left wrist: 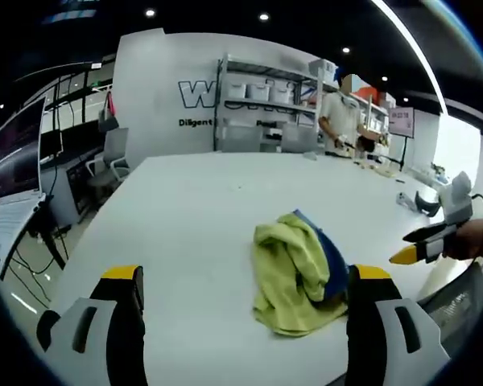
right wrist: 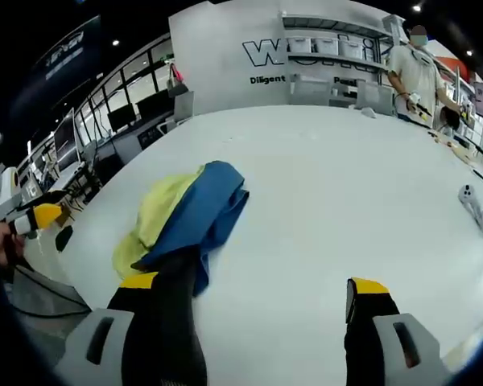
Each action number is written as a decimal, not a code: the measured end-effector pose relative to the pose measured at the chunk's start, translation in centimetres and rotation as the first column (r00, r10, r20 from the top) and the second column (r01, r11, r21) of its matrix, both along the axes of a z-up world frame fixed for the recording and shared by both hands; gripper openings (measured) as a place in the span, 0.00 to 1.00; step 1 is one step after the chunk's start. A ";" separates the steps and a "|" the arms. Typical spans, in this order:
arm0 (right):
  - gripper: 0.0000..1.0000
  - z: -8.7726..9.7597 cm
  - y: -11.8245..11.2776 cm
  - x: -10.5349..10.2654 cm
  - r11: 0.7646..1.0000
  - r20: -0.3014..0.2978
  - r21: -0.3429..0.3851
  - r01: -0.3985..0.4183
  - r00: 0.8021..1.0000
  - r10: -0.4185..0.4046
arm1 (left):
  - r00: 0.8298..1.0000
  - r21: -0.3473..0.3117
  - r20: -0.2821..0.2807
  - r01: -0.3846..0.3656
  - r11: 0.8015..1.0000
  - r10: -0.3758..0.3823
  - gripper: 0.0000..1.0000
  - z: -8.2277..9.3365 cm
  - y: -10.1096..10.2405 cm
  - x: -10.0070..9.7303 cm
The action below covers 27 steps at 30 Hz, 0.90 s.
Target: Fold the garment on the visible template until the final outline fits inside the template.
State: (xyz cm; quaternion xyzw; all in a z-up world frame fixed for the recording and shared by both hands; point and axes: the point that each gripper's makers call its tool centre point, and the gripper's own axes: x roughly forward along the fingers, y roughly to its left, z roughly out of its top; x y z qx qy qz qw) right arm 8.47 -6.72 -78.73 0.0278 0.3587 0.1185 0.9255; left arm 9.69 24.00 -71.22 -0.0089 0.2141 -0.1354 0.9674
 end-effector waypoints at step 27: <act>0.92 -0.1 0.1 0.0 1.000 0.002 0.008 -0.004 1.000 0.004 | 1.000 -0.013 -0.004 0.014 1.000 -0.014 0.99 0.0 -0.4 0.0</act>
